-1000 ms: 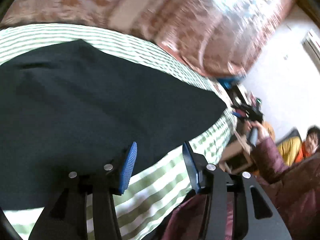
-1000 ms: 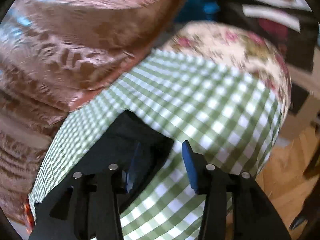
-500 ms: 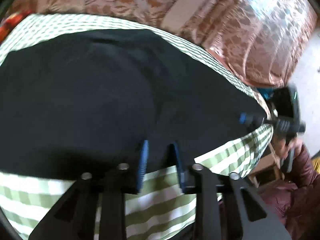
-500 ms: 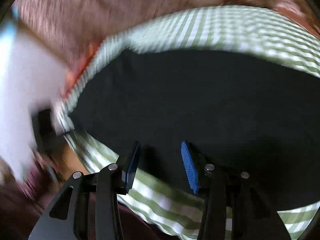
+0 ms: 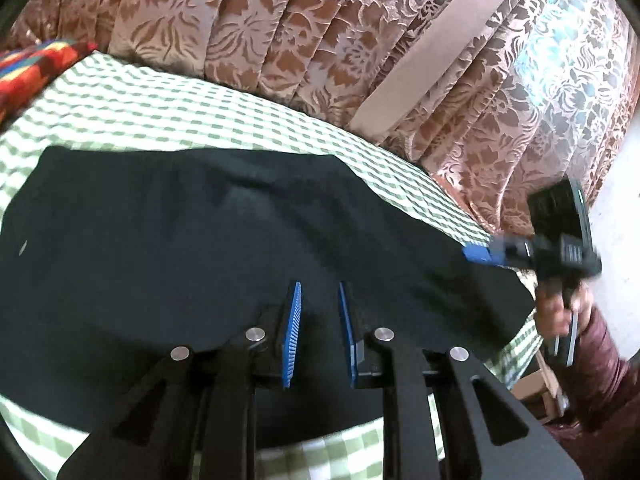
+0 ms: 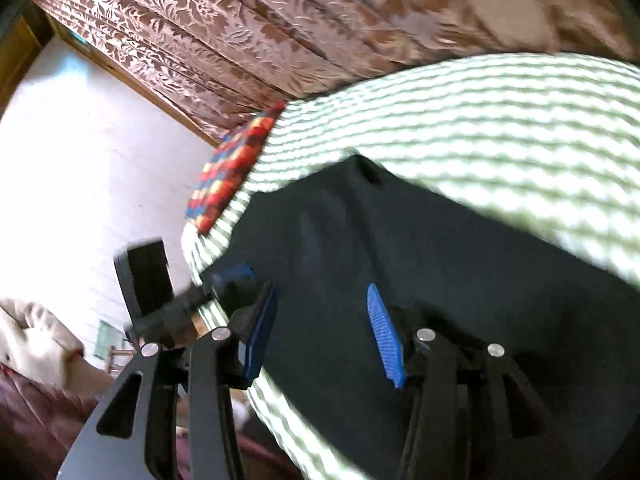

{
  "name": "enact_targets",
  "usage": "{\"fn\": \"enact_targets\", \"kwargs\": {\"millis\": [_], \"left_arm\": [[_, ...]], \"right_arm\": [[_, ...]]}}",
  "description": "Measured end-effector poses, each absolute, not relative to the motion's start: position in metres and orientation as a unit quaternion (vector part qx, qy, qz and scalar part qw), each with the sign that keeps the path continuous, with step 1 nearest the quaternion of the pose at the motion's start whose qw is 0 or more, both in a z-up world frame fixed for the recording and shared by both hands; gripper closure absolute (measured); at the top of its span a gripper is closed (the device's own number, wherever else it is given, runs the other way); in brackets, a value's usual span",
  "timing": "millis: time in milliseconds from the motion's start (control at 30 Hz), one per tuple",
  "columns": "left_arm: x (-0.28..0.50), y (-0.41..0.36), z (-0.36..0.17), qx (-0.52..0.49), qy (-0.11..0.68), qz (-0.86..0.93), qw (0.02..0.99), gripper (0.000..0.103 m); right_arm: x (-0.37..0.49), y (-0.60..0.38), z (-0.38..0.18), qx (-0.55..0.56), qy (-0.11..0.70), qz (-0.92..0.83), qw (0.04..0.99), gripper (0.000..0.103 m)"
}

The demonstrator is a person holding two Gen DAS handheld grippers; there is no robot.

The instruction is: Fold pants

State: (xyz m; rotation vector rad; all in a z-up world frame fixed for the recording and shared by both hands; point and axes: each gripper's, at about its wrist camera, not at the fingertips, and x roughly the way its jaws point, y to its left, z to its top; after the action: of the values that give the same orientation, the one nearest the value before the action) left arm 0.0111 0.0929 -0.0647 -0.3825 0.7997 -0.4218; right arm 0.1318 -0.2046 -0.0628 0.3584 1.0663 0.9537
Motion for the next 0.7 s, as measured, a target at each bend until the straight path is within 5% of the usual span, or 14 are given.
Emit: {"fn": "enact_targets", "kwargs": {"millis": [300, 467, 533, 700], "left_arm": [[0.025, 0.093, -0.073, -0.166, 0.397, -0.198, 0.881, 0.085], [0.03, 0.093, -0.077, -0.16, 0.401, -0.196, 0.88, 0.085], [0.037, 0.091, -0.078, -0.157, 0.405, -0.188, 0.881, 0.085], [0.061, 0.089, -0.104, -0.184, 0.448, -0.149, 0.862, 0.082]], "right_arm": [[0.245, -0.137, -0.102, 0.212, 0.558, 0.434, 0.674, 0.052], [0.254, -0.107, -0.111, 0.196, 0.559, 0.464, 0.659, 0.069], [0.26, -0.105, -0.108, 0.188, 0.537, 0.447, 0.69, 0.098], [0.282, -0.105, -0.145, 0.159, 0.558, 0.371, 0.725, 0.099]]}}
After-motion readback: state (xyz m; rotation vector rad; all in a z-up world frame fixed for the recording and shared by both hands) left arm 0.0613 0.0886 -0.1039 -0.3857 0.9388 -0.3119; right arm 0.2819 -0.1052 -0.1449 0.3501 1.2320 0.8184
